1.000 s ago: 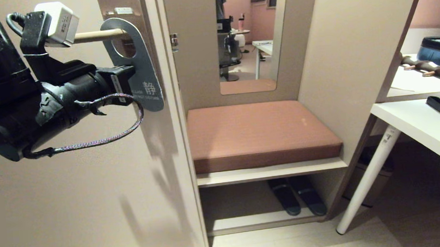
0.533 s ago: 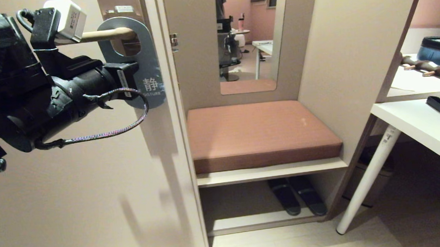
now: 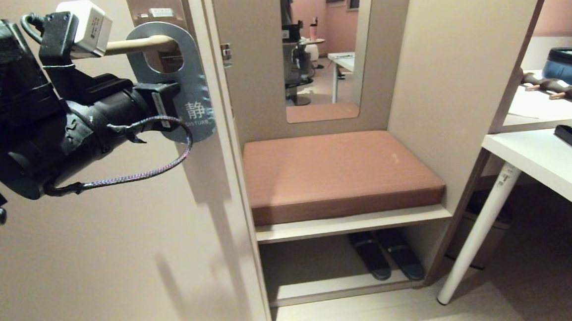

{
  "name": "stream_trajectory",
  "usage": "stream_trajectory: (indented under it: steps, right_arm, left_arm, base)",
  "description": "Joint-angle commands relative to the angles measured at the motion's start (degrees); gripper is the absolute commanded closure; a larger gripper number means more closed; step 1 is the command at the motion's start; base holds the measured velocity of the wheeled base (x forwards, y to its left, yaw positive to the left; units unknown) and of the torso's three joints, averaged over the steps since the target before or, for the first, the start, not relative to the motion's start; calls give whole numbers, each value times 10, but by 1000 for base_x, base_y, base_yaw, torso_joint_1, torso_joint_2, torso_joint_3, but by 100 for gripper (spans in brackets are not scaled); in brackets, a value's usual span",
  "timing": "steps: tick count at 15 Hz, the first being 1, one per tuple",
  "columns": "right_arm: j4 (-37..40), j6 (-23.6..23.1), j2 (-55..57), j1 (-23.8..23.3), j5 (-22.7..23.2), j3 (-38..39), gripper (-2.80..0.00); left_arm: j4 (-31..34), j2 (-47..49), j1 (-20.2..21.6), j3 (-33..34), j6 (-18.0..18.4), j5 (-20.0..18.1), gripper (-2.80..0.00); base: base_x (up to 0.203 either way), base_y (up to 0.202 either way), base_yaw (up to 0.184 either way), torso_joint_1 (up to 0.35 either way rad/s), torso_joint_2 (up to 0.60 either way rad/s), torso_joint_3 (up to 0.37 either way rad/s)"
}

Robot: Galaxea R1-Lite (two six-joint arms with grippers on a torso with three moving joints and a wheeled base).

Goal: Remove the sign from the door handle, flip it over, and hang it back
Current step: Hang the sign back with the other side facing out, then take down the sign

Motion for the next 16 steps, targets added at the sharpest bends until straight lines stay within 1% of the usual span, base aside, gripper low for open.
stream_trajectory:
  steps: [1,4,8,9,12,13,16]
  right_arm:
    - [0,0,0,0,0,0,0]
    - [0,0,0,0,0,0,0]
    - [0,0,0,0,0,0,0]
    - [0,0,0,0,0,0,0]
    - [0,0,0,-1,0,0,0]
    - [0,0,0,-1,0,0,0]
    - [0,0,0,0,0,0,0]
  left_arm:
    - [0,-24,1,12,1,1,0]
    - [0,-62,6,60,1,1,0]
    - [1,-158,27,169,2,2,0]
    - [2,-186,41,200,2,2,0]
    - [1,-246,125,276,23,1,0]
    - [1,-263,143,289,27,1,0]
    - [2,-314,164,322,30,1,0]
  base:
    - [0,0,0,0,0,0]
    - [0,0,0,0,0,0]
    - [0,0,0,0,0,0]
    - [0,0,0,0,0,0]
    - [0,0,0,0,0,0]
    - [0,0,0,0,0,0]
    - [0,0,0,0,0,0]
